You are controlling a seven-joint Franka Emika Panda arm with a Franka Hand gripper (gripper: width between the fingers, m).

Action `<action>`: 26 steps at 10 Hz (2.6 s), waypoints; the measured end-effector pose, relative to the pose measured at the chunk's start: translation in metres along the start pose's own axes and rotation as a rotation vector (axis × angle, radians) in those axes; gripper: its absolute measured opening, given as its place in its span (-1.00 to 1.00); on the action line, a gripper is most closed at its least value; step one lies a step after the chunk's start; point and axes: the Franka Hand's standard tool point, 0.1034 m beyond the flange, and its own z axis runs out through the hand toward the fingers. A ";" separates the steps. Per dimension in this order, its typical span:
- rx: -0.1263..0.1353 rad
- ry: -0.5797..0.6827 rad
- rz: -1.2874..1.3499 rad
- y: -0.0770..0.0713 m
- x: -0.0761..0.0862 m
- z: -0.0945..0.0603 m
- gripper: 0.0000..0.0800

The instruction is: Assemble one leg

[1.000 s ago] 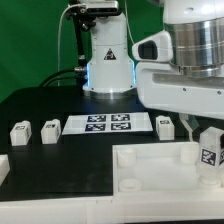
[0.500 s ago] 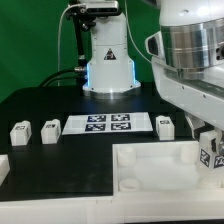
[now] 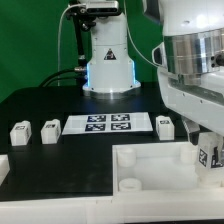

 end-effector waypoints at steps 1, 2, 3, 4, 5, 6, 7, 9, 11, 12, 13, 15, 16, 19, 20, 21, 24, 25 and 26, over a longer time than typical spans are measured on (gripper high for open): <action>0.000 0.000 -0.036 0.000 0.000 0.000 0.61; -0.004 0.000 -0.101 0.000 -0.003 0.000 0.61; -0.025 -0.008 -0.191 0.000 -0.012 -0.001 0.62; -0.022 -0.007 -0.301 -0.004 -0.019 -0.003 0.62; -0.037 0.024 -0.548 -0.006 -0.024 -0.003 0.62; -0.040 0.026 -0.665 -0.006 -0.025 -0.002 0.62; -0.042 0.024 -0.784 -0.005 -0.024 -0.002 0.62; -0.060 0.032 -1.083 -0.004 -0.013 0.000 0.62; -0.062 0.032 -1.260 -0.006 0.001 -0.001 0.62; -0.064 0.033 -1.362 -0.007 0.001 -0.002 0.62; -0.058 0.034 -1.343 -0.007 -0.002 -0.001 0.62; -0.057 0.033 -1.315 -0.007 -0.002 -0.001 0.56; -0.053 0.033 -1.245 -0.007 -0.003 -0.001 0.12; -0.042 0.033 -0.967 -0.008 -0.003 -0.001 -0.26; -0.039 0.037 -0.832 -0.008 -0.003 -0.001 -0.26; -0.027 0.030 -0.617 -0.007 -0.003 -0.001 -0.26; 0.004 -0.023 -0.065 -0.007 -0.004 0.001 -0.26; 0.012 -0.048 0.063 -0.008 -0.003 0.001 -0.26; 0.014 -0.053 0.129 -0.008 -0.003 0.001 -0.26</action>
Offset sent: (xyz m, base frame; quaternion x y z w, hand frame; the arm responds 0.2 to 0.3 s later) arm -0.0001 0.0175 0.0119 -0.0274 0.0247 -0.2263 0.9734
